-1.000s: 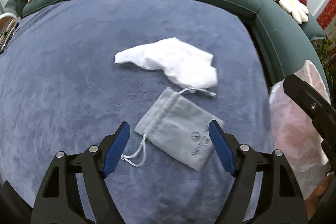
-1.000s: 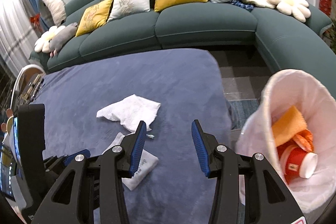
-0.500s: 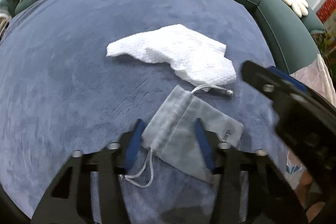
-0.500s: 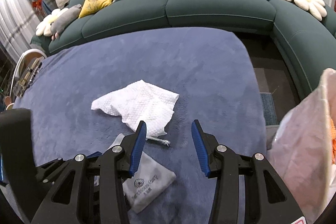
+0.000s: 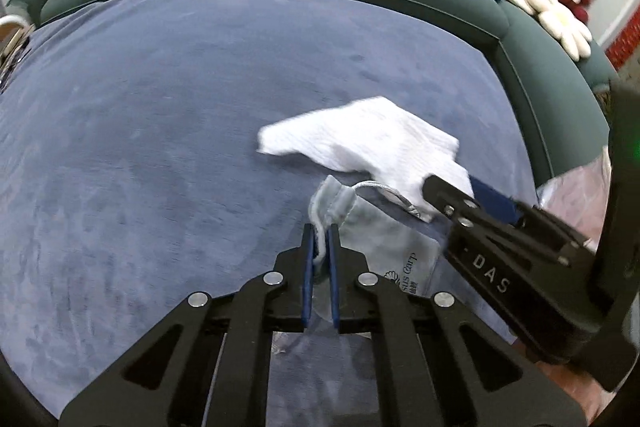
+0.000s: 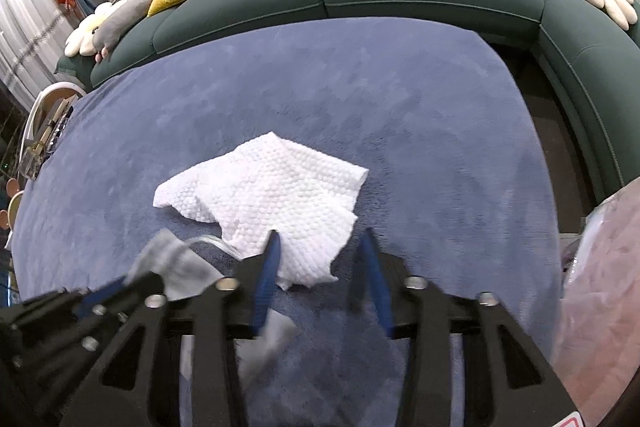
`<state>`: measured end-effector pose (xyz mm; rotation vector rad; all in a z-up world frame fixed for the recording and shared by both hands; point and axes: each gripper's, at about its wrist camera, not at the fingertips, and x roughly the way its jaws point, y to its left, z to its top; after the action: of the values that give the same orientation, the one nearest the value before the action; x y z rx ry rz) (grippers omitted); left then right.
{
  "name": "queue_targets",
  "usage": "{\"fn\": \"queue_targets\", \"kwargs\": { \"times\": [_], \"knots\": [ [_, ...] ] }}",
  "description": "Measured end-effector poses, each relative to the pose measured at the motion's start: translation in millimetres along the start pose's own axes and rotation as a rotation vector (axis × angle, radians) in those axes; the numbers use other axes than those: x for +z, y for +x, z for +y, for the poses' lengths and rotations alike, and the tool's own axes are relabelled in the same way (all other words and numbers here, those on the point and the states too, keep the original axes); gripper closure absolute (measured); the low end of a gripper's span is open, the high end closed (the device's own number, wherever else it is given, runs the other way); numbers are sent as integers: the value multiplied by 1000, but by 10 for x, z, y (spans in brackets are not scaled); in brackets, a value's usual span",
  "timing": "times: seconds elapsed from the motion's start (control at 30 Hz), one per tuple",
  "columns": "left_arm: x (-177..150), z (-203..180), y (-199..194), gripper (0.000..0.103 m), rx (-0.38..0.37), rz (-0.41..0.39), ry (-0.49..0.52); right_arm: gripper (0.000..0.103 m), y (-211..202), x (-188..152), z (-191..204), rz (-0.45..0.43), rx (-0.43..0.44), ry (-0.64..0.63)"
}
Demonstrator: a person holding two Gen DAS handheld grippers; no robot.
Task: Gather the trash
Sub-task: 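Grasp the grey drawstring pouch with the left tool while the right tool grasps the white tissue, then carry pouch and tissue over the wastebasket and open both tools to drop them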
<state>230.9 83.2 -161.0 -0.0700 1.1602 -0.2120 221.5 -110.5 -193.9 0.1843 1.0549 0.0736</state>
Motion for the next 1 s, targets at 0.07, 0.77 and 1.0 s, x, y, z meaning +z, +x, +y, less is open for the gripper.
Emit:
{"fn": "queue_targets", "kwargs": {
  "times": [0.07, 0.77, 1.0],
  "knots": [
    [21, 41, -11, 97, 4, -1, -14, 92, 15, -1, 31, 2, 4, -3],
    [146, -910, -696, 97, -78, -132, 120, 99, -1234, 31, -531, -211, -39, 85],
    [116, -1561, -964, 97, -136, -178, 214, 99, -1824, -74, -994, -305, -95, 140]
  ]
}}
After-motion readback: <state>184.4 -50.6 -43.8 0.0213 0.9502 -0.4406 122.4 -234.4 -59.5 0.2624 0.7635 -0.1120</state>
